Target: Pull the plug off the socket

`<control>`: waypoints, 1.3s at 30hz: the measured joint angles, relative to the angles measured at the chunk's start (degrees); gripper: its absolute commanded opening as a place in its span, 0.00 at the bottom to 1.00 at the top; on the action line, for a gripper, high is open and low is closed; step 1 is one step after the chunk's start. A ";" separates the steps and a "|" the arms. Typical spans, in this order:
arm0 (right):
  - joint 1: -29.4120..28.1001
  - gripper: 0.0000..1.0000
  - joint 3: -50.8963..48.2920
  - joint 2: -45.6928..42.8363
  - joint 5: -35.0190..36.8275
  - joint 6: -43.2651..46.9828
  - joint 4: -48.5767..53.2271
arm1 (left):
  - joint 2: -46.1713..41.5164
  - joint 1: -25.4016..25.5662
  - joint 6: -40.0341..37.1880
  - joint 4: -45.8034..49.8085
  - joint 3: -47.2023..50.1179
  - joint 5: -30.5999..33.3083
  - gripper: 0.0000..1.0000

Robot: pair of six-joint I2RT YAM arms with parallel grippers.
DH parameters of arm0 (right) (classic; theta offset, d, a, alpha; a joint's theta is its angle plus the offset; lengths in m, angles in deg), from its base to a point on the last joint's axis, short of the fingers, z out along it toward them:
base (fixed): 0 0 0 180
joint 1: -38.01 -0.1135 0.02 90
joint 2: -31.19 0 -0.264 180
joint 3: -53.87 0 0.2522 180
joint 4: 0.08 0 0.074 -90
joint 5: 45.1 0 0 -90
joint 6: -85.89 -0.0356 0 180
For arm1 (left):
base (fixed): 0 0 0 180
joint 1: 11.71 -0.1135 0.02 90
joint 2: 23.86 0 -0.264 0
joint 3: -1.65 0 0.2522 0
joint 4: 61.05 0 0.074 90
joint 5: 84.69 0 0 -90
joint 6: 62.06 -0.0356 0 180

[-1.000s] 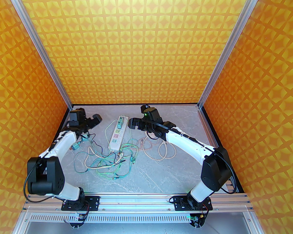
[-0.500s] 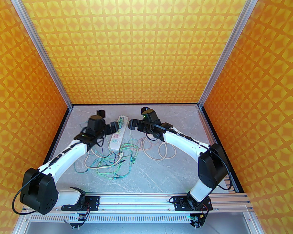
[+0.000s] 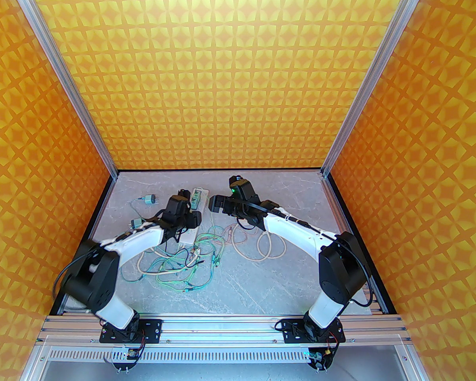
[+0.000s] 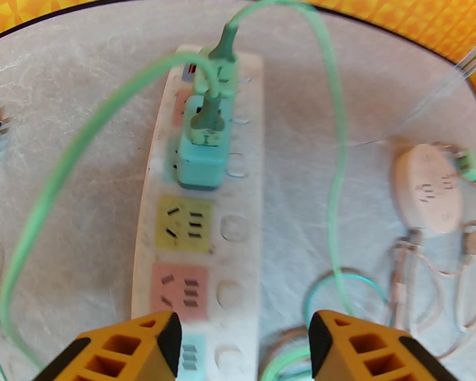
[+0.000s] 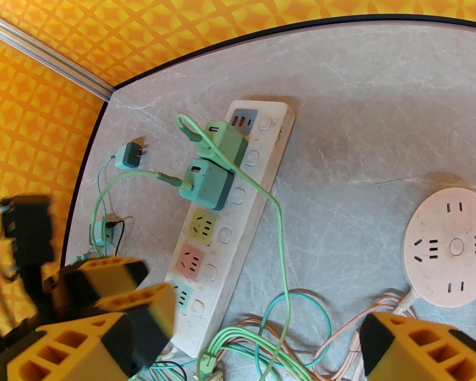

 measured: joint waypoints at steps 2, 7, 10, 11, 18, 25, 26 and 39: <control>0.00 0.98 0.00 0.33 -0.13 0.00 -0.09 | 2.84 -0.20 -0.72 -0.26 -2.47 0.96 0.54; 0.00 0.99 0.00 1.90 -0.98 0.02 -0.17 | 8.76 -1.40 -2.78 -0.79 -8.57 2.23 0.54; 0.00 0.98 0.04 2.80 -1.51 0.07 -0.17 | 12.07 -2.14 -4.11 -0.72 -12.33 2.71 0.54; 0.00 0.98 0.15 3.13 -1.68 0.07 -0.17 | 13.18 -2.38 -4.57 -0.61 -13.57 2.80 0.54; 0.02 0.91 2.10 5.42 -2.86 0.28 -0.17 | 18.12 -3.54 -7.32 0.74 -18.29 2.91 0.49; 0.39 0.46 3.89 8.39 -5.99 -0.11 -0.92 | 19.23 -3.82 -9.33 1.31 -18.71 2.73 0.37; 0.48 0.35 4.42 9.22 -6.56 -0.22 -1.25 | 19.23 -3.82 -9.51 1.31 -18.71 2.64 0.37; 0.59 0.00 16.94 25.29 -13.88 -5.90 -4.70 | 18.73 -3.82 -10.54 0.87 -17.97 2.36 0.25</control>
